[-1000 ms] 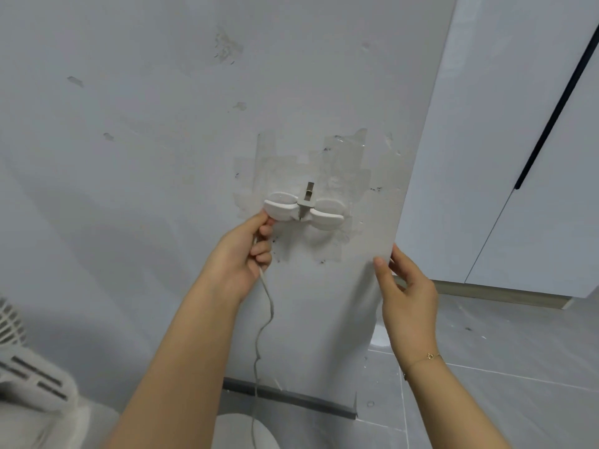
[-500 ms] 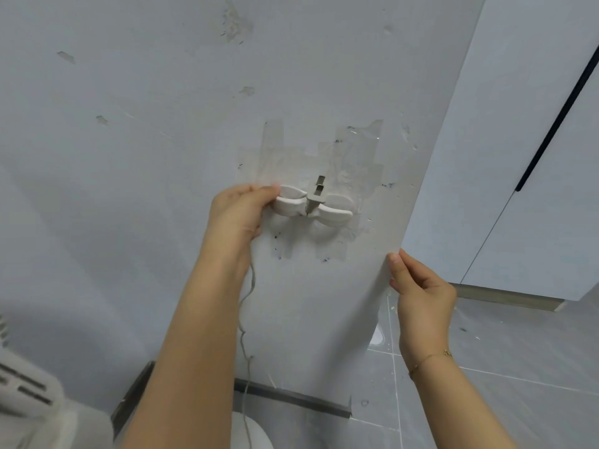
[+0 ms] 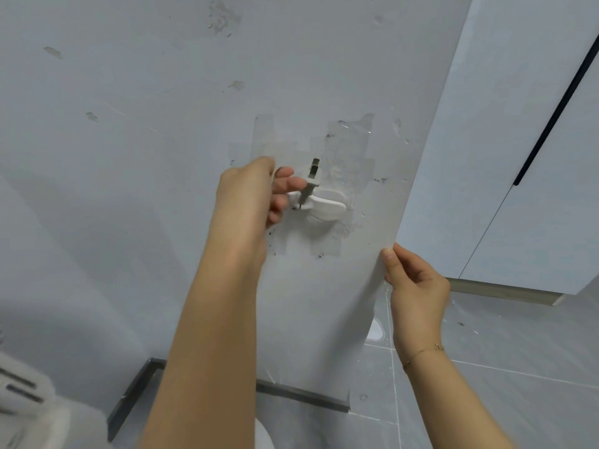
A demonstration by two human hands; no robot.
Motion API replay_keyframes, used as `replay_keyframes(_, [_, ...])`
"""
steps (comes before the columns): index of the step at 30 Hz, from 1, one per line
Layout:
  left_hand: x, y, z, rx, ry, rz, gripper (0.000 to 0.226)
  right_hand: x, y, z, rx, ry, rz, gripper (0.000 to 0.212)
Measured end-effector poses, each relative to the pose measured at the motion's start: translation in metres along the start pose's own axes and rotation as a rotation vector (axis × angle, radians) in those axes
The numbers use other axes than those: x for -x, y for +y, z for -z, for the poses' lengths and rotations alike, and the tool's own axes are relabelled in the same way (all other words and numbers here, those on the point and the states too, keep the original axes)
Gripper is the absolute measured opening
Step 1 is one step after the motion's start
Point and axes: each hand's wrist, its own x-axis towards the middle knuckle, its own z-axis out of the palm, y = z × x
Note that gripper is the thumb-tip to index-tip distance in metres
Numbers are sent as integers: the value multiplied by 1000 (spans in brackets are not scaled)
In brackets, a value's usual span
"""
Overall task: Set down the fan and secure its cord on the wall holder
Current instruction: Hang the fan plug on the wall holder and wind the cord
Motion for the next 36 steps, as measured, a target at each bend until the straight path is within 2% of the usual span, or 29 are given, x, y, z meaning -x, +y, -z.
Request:
replay_keyframes(2, [9,6,-2,-42,-45,-33,27,-1,0,1,0,-8,-3,18])
replay_keyframes(5, [21,11,-12,-219,43,-272,33,-2,0,2,-8,-18,-13,17])
replay_keyframes(9, [29,9,-26,-279,38,-407,35,-3,1,4,-10,-22,-26,18])
replay_keyframes(13, [36,-1,-39,-327,17,-479,35,-3,3,2,-19,-6,-29,18])
replay_keyframes(19, [41,-23,-62,-567,31,-494,33,-4,7,2,2,4,5,17])
replay_keyframes(25, [42,-52,-71,-535,3,-447,26,-8,9,3,68,-22,30,20])
replay_keyframes(30, [39,-70,-73,-374,-3,-390,26,-6,12,0,69,3,52,18])
replay_keyframes(36, [24,-84,-67,-159,-152,-387,22,-4,12,-2,45,24,69,14])
